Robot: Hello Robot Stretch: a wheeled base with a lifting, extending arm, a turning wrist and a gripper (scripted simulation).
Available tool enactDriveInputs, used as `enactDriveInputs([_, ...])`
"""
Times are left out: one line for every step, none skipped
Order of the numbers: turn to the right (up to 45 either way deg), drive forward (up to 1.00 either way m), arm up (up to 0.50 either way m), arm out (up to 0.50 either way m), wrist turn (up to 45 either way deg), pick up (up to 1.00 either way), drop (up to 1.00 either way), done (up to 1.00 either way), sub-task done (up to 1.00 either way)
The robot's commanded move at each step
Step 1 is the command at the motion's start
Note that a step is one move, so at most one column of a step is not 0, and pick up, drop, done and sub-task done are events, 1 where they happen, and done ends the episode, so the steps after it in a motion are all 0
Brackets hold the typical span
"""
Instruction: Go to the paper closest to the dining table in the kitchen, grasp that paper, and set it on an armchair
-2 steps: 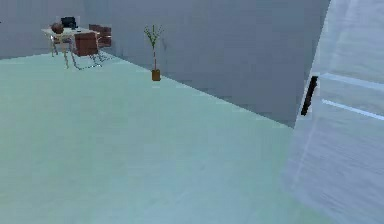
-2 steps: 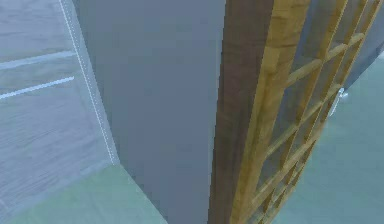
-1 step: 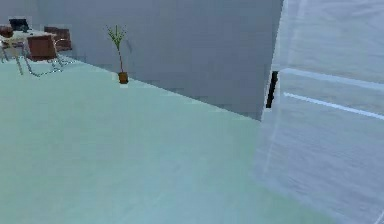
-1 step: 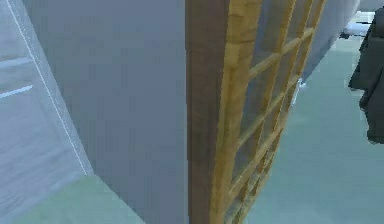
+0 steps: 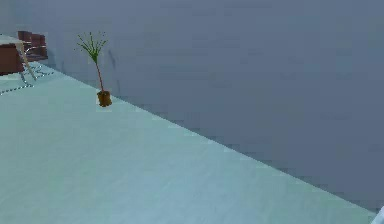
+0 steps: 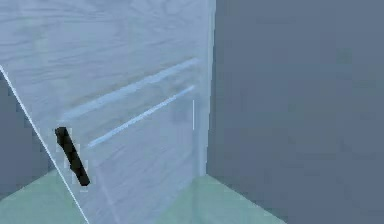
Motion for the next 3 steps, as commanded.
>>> enactDriveInputs([0.0,0.50,0.00,0.00,0.0,0.00,0.00,0.00,0.00])
enactDriveInputs([-45.0,0.00,0.00,0.00,0.0,0.00,0.00,0.00,0.00])
enactDriveInputs([-30.0,0.00,0.00,0.00,0.0,0.00,0.00,0.00,0.00])
